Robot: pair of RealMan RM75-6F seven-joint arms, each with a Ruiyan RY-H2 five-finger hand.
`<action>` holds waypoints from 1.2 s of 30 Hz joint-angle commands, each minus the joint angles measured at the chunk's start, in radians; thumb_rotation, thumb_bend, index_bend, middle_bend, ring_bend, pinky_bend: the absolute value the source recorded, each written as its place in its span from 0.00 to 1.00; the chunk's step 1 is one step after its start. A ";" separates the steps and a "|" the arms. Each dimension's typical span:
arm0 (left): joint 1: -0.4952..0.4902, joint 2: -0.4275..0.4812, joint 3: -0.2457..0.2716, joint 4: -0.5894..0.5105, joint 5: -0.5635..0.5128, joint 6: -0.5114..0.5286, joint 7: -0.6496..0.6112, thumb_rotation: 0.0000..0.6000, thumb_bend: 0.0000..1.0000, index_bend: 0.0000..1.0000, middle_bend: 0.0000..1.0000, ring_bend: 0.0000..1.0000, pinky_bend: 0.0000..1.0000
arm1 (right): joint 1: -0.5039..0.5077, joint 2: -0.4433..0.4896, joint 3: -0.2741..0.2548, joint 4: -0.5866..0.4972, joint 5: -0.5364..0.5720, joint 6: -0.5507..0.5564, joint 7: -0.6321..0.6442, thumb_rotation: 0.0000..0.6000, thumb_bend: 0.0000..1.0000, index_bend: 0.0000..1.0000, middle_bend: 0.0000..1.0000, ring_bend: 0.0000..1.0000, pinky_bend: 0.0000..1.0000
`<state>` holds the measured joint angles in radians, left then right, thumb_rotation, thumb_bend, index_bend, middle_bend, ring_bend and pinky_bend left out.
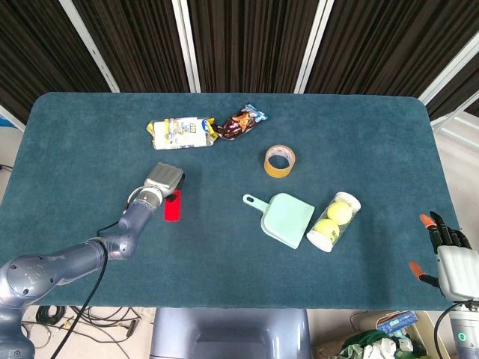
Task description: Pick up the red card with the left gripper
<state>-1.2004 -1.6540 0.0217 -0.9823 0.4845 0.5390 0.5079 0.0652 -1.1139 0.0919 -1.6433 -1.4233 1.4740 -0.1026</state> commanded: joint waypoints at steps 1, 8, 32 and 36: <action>0.001 -0.005 -0.003 0.005 0.000 0.003 0.000 1.00 0.36 0.49 0.82 0.83 0.88 | 0.000 0.000 0.000 0.000 0.000 0.000 -0.001 1.00 0.13 0.13 0.06 0.18 0.19; 0.001 -0.018 0.008 0.018 -0.007 -0.005 0.019 1.00 0.37 0.51 0.83 0.83 0.88 | -0.001 0.000 0.000 -0.003 0.004 -0.001 -0.002 1.00 0.13 0.13 0.06 0.18 0.19; 0.002 0.001 0.011 -0.010 -0.050 -0.001 0.059 1.00 0.54 0.59 0.84 0.84 0.88 | -0.001 0.001 0.001 -0.009 0.009 -0.003 -0.002 1.00 0.14 0.13 0.06 0.18 0.19; -0.001 0.029 0.017 -0.046 -0.060 0.001 0.066 1.00 0.56 0.61 0.84 0.84 0.88 | -0.001 0.001 0.002 -0.010 0.011 -0.005 -0.001 1.00 0.14 0.13 0.06 0.18 0.19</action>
<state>-1.1996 -1.6355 0.0363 -1.0168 0.4292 0.5391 0.5709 0.0640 -1.1133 0.0934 -1.6536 -1.4123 1.4692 -0.1036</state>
